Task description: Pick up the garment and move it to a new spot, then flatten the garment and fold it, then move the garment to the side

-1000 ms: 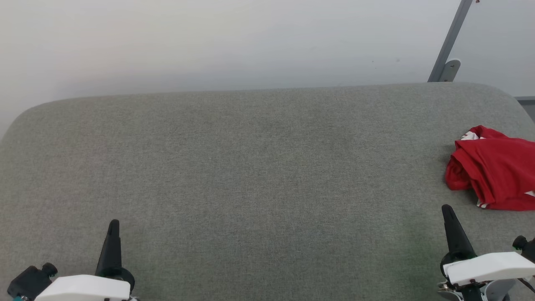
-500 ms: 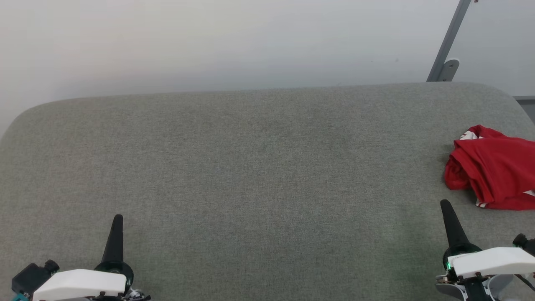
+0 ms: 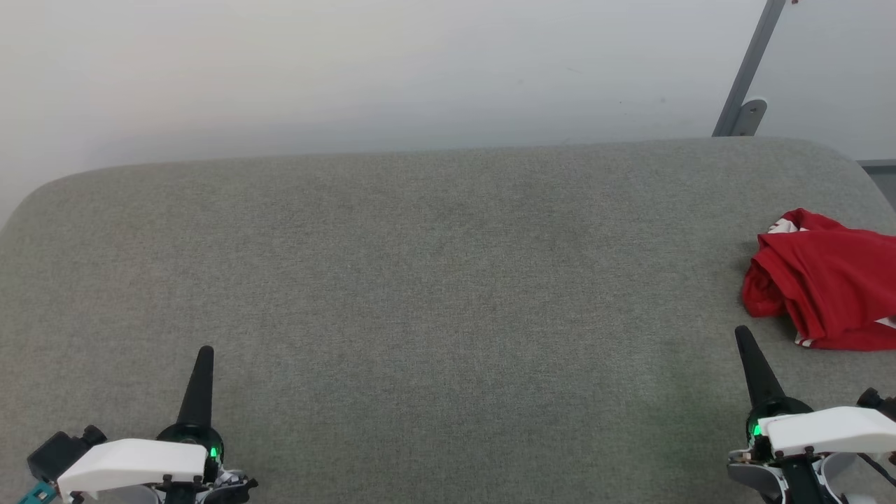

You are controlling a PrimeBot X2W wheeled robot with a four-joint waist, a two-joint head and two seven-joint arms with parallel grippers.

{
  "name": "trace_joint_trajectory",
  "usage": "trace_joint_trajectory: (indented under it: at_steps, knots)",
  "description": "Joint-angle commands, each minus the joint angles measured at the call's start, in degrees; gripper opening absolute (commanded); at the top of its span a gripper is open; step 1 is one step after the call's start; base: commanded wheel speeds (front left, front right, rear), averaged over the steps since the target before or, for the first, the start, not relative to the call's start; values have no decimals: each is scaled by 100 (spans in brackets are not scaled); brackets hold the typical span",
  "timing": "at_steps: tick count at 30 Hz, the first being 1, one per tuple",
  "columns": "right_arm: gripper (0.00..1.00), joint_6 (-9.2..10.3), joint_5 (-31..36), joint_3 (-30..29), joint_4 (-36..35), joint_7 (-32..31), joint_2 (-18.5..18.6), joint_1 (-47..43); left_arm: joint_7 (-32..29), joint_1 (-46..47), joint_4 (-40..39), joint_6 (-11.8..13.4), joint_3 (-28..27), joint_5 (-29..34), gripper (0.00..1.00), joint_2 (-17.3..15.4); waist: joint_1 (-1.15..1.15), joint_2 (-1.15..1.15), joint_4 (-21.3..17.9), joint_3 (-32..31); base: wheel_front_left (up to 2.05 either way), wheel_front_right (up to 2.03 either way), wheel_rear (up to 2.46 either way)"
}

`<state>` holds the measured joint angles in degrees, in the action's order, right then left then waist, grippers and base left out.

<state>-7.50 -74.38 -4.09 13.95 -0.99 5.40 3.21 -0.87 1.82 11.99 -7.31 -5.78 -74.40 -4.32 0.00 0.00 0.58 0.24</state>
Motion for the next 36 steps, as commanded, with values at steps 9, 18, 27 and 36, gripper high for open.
trace_joint_trajectory:
  at_steps: [9,18,27,36]
  knots:
    - [0,1,-456,-77,-17,-144,-63,157,-139,192,24,-22,-39,-435,0,12,0,0,-11,-1,0,0,0]
    - [0,1,-815,-117,-10,-256,-113,209,-258,274,74,-25,-48,-798,0,46,0,0,-22,-2,0,0,0]
    - [0,1,-1151,-162,-3,-364,-163,250,-367,330,121,-27,-57,-1137,0,79,0,0,-33,-3,0,0,0]
    - [0,1,-1458,-208,4,-468,-213,287,-467,415,162,-29,-65,-1451,0,109,0,0,-44,-5,0,0,0]
